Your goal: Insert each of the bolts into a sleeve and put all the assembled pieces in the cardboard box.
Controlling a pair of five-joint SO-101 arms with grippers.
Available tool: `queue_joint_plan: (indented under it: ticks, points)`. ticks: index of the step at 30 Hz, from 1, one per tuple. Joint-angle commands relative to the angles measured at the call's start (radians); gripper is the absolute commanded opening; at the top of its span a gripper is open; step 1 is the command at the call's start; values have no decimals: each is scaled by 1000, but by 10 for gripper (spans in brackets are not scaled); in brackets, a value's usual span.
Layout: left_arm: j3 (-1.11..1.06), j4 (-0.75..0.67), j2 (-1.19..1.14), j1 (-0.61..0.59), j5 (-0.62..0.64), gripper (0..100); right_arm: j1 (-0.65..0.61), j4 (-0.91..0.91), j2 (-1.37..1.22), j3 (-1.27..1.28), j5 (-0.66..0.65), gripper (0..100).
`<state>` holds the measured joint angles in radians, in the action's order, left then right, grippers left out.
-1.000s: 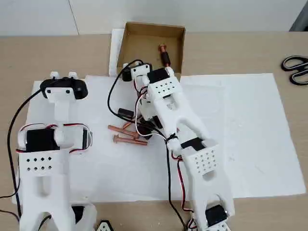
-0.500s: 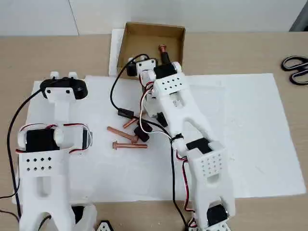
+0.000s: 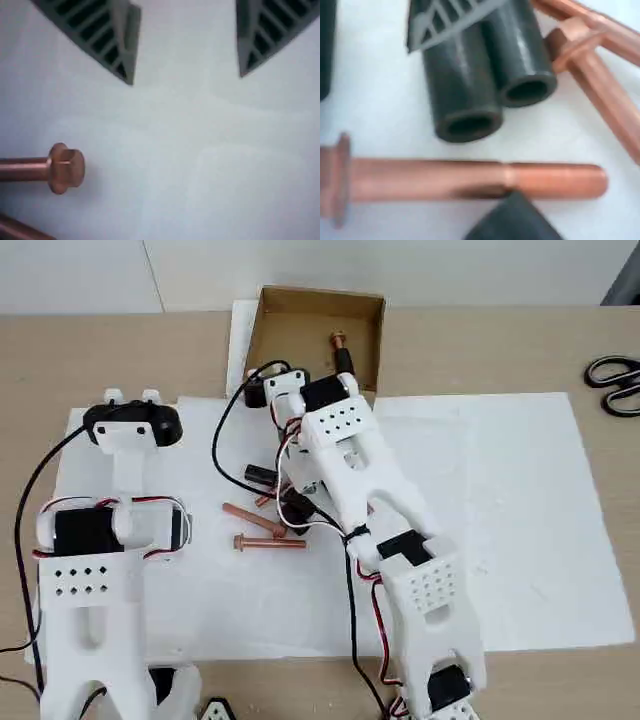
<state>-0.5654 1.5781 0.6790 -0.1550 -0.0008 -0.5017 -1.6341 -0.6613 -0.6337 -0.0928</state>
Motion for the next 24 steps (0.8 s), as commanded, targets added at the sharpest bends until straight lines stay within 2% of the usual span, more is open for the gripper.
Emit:
queue_joint_plan:
  ticks: [1,24]
  points:
    - [2,-15,25,6,3,133,-4,-4,56,-3,14,190]
    - [1,-15,25,8,3,133,16,53,-94,-3,11,190]
